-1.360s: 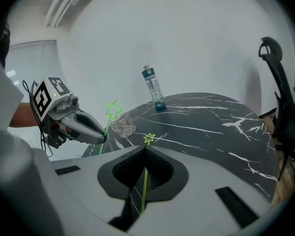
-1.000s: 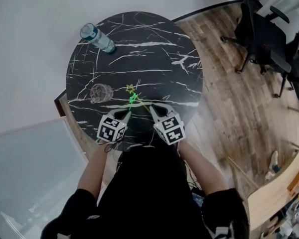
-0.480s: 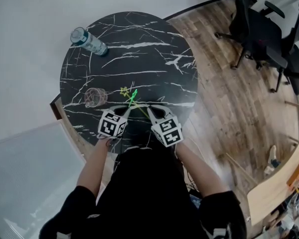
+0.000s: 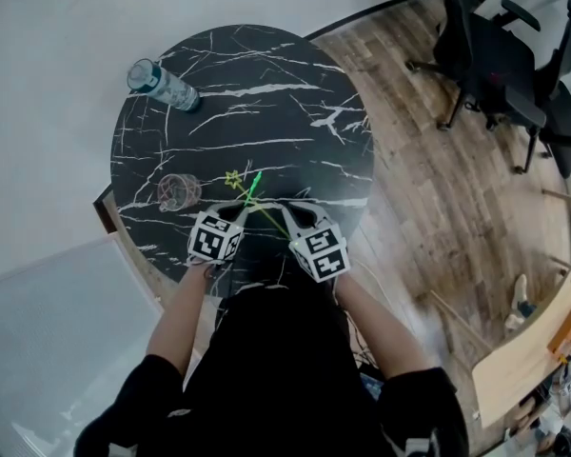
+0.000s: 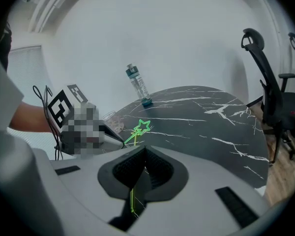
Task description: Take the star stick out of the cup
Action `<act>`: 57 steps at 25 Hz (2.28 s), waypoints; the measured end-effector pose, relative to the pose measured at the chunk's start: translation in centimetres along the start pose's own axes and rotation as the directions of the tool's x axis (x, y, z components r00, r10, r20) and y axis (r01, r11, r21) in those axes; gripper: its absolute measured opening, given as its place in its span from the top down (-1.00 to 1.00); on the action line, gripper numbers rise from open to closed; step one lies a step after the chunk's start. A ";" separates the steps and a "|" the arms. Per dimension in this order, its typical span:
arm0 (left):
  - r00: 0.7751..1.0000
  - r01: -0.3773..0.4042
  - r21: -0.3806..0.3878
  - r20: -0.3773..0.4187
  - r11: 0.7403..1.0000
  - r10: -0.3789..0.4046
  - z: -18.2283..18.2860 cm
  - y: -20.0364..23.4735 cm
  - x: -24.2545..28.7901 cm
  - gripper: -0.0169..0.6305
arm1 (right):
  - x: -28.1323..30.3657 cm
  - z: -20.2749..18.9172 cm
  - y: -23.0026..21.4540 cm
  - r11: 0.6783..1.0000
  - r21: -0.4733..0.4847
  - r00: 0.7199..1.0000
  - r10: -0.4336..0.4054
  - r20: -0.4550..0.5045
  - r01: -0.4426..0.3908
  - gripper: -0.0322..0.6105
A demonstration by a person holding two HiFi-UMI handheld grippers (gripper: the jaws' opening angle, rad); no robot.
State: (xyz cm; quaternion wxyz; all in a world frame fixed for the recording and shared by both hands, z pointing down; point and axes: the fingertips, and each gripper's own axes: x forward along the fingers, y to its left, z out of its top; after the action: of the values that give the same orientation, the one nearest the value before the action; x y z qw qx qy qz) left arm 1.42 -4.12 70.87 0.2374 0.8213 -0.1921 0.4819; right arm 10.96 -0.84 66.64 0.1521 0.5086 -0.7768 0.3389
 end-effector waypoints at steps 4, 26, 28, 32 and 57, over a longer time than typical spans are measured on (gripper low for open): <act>1.000 -0.003 -0.006 0.001 1.000 0.003 0.5 0.2 0.0 0.91 | -0.1 0.2 -0.1 1.000 0.005 1.000 0.003 -0.006 -0.003 0.91; 0.980 -0.126 -0.152 0.132 0.980 0.147 0.0 1.1 -5.0 0.79 | -0.5 2.4 0.7 0.995 -0.079 0.998 0.061 0.015 -0.059 0.91; 0.969 -0.148 -0.181 0.171 0.972 0.180 -0.1 1.2 -6.1 0.81 | -0.4 3.0 1.5 0.991 -0.105 0.997 0.081 0.019 -0.078 0.91; 0.936 -0.207 -0.247 0.230 0.947 0.265 -0.7 1.4 -8.3 0.95 | -0.1 4.4 3.4 0.981 -0.150 0.991 0.129 0.029 -0.124 0.91; 0.625 -0.264 -0.479 0.575 0.837 0.527 -3.7 1.5 -27.4 0.95 | -2.6 14.9 21.0 0.886 -0.458 0.932 0.224 0.285 -0.073 0.91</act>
State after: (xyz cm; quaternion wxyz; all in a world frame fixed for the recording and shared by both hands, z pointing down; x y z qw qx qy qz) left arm -14.63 -0.79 48.60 0.1765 0.8193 -0.5270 0.1409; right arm -5.05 -3.93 46.52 0.1040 0.4487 -0.8844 0.0753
